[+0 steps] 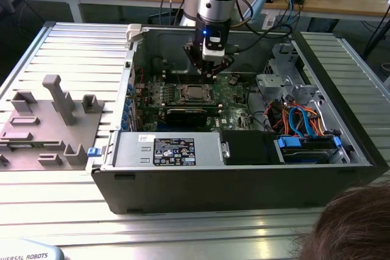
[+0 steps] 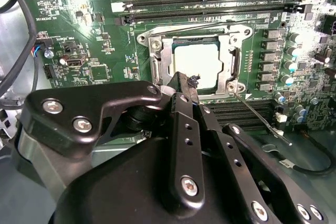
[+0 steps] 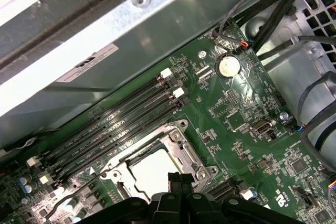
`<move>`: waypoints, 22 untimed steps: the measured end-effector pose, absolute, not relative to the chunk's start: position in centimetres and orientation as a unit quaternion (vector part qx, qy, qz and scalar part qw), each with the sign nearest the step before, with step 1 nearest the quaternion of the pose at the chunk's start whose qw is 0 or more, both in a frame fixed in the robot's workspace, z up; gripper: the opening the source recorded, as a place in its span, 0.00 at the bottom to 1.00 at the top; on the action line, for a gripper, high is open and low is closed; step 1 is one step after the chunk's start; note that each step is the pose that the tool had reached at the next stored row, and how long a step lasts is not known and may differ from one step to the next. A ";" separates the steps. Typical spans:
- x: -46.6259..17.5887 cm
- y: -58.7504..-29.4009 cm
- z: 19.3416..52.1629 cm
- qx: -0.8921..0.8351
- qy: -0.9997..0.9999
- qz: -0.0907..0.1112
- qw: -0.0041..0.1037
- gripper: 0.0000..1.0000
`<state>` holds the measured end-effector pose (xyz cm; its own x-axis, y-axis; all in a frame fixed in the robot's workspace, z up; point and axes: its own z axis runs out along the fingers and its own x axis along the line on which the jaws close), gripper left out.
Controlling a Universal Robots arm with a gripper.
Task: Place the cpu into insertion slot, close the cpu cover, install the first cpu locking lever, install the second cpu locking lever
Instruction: 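Install the first cpu locking lever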
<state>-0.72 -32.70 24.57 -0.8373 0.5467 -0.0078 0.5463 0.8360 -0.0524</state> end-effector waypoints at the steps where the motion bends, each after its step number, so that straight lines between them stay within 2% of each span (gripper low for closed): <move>1: -0.7 -32.7 24.6 -0.284 -0.959 0.026 0.004 0.11; 22: -0.7 -32.7 24.6 -0.256 -0.966 0.026 0.003 0.11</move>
<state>-0.72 -32.70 24.57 -0.8689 0.4950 -0.0078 0.4947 0.8675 -0.0524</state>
